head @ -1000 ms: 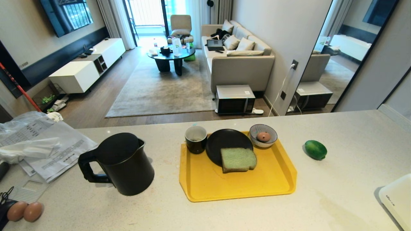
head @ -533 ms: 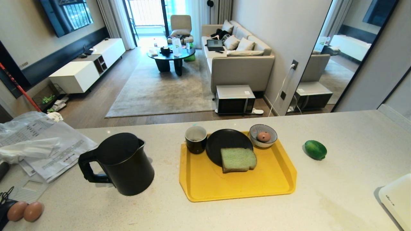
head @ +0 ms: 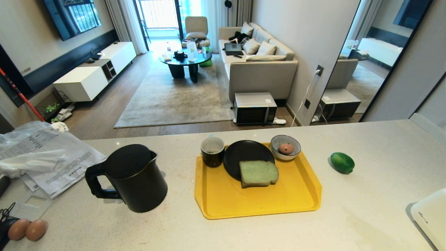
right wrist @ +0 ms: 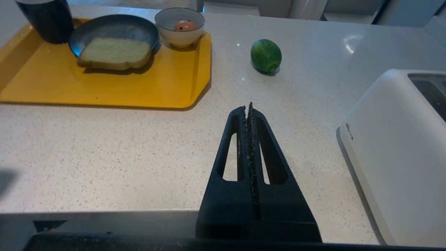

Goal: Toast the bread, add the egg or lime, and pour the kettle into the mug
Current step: Put the fruit on a plate

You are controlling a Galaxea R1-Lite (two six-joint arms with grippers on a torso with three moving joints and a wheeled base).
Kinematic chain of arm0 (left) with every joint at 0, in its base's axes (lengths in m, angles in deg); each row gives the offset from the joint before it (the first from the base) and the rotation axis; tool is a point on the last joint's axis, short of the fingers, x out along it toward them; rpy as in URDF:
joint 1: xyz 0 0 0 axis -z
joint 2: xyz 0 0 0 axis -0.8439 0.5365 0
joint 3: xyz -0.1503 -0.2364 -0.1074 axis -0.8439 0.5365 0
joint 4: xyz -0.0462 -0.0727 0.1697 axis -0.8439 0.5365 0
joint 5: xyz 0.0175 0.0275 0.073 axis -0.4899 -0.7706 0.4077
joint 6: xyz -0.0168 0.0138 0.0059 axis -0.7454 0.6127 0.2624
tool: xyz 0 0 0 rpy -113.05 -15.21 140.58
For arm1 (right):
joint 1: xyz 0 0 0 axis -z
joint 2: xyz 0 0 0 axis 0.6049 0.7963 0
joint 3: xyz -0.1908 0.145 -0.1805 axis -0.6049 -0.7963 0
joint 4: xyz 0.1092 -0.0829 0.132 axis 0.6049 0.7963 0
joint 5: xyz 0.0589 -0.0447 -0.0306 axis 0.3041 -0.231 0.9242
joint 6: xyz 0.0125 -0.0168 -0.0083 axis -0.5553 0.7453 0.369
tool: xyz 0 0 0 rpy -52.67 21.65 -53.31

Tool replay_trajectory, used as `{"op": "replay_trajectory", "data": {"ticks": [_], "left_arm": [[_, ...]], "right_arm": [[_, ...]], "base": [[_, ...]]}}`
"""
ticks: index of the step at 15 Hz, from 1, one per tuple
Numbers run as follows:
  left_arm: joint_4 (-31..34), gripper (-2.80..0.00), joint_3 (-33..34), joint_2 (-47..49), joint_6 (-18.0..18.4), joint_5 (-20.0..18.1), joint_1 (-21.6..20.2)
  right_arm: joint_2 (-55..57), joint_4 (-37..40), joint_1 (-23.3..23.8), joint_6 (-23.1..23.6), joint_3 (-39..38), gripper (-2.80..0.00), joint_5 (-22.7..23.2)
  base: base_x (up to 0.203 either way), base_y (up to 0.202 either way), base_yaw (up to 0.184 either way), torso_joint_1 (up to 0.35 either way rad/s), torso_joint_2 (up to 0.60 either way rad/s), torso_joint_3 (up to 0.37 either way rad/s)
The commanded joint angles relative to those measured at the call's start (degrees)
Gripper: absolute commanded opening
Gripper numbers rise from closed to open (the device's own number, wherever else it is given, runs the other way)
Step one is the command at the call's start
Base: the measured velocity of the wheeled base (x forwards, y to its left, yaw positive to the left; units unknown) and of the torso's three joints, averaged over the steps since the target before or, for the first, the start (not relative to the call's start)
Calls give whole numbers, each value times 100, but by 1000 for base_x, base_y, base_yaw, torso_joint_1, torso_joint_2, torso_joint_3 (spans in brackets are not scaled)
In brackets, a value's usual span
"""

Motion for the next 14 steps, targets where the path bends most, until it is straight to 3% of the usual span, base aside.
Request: {"op": "replay_trajectory", "data": {"ticks": [1,5,8,14], "left_arm": [[0,-280,-4,5,-1,0,0],[0,-280,-4,5,-1,0,0],[0,-280,-4,5,-1,0,0],[0,-280,-4,5,-1,0,0]], "right_arm": [[-17,-14,0,-218,-2,-280,-69],[-17,-20,0,-276,6,-280,-91],[-17,50,0,43,24,-280,84],[-17,-2,0,-54,3,-280,76]], "base": [[0,0,0,0,0,0],[0,0,0,0,0,0],[0,0,0,0,0,0],[0,0,0,0,0,0]]}}
